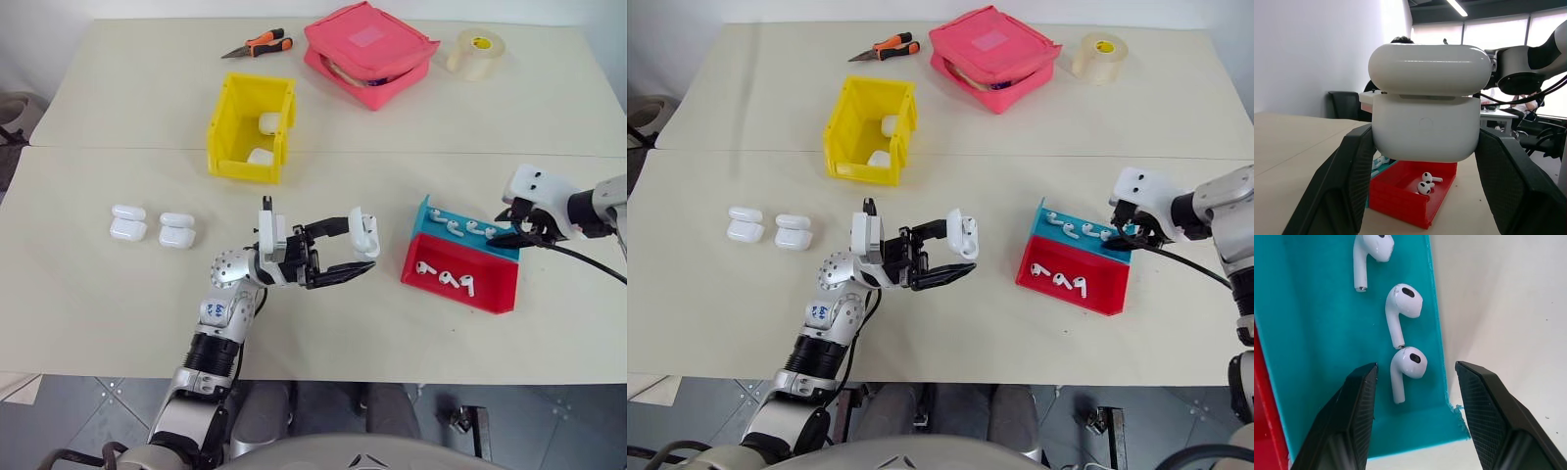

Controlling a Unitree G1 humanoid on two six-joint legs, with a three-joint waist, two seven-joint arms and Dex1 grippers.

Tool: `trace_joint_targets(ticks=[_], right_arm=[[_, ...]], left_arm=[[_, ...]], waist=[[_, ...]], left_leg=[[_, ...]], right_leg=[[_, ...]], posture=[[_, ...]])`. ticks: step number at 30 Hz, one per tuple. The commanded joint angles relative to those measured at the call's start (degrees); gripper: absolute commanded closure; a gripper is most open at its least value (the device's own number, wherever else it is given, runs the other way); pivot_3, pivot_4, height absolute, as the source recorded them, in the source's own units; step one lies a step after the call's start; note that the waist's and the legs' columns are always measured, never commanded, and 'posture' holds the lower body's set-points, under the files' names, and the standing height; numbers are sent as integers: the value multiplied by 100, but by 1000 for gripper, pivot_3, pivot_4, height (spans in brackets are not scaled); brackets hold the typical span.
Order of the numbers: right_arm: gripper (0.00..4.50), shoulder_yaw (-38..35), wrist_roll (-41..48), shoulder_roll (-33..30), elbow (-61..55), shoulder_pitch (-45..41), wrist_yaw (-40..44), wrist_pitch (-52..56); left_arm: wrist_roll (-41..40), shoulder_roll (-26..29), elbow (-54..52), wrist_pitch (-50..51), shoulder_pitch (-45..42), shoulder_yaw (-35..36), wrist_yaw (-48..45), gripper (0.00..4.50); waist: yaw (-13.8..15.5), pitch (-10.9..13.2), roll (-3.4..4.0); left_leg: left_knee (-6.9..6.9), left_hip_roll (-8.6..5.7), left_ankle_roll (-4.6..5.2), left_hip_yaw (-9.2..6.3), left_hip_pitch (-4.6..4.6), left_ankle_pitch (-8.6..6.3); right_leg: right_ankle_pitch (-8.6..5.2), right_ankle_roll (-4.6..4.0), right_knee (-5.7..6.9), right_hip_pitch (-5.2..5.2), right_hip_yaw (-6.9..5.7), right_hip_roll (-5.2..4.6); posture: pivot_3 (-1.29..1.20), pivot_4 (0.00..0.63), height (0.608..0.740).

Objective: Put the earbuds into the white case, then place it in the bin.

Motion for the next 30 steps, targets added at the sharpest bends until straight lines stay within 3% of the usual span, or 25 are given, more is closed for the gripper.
trace_joint_targets(ticks=[1,5,8,13,23,30], right_arm=[[1889,-75,-67,59,61,5,10,4],[1889,-93,-65,104,32,46,29,41],[2452,-80,-80,99,11,85,57,53],[4020,-92,-117,105,39,106,45,34],[4020,-175,-67,48,-133,188,42,96],[4020,-791,373,-318,-887,340,222,567]], left_arm=[[-60,8,-179,-53,-51,-20,-60,1738],[-55,21,-186,-37,-65,-25,-79,1738],[-52,35,-202,-20,-72,-31,-89,1738],[-42,44,-209,-1,-94,-35,-94,1738],[-42,52,-220,29,-135,-50,-89,1738],[-64,35,-160,74,-248,-67,-123,1738]], waist=[[1,0,0],[2,0,0],[1,0,0],[7,0,-1],[9,0,-1],[9,0,1]], left_leg=[[0,0,0,0,0,0],[1,0,0,0,0,0],[1,0,0,0,0,0],[10,0,-1,-1,0,0],[17,0,-2,-3,0,-1],[17,0,-2,-2,-2,-1]], right_leg=[[0,0,0,0,0,0],[0,0,0,0,0,0],[0,0,0,1,0,0],[0,1,4,3,0,0],[0,1,6,4,0,0],[0,1,6,2,0,0]], posture=[[0,150,740],[0,150,740],[0,150,740],[0,150,740],[0,150,740],[0,150,740]])
